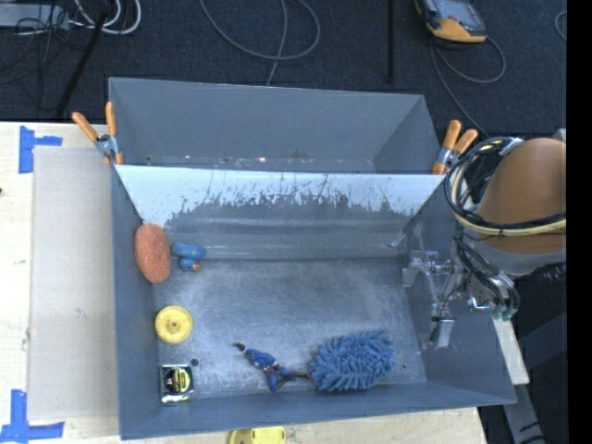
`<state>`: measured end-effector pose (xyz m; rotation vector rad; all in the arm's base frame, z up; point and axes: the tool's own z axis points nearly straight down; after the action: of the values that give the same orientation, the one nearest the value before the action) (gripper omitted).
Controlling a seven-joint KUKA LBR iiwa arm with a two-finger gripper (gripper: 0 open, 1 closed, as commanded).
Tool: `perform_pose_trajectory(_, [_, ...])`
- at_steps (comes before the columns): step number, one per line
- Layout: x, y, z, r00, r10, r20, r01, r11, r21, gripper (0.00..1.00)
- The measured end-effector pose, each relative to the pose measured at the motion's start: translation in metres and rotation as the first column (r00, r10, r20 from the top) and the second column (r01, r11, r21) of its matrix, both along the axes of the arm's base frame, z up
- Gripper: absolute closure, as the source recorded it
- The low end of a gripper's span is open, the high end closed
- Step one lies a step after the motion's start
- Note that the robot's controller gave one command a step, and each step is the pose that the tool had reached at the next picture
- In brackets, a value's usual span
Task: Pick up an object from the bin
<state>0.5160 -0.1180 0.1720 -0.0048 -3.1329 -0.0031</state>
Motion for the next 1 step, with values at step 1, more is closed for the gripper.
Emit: perform_pose_trajectory(1, [0.0017,0.0004,0.0044,1.0,0.003,0.007,-0.003,1.0,-0.002,0.0])
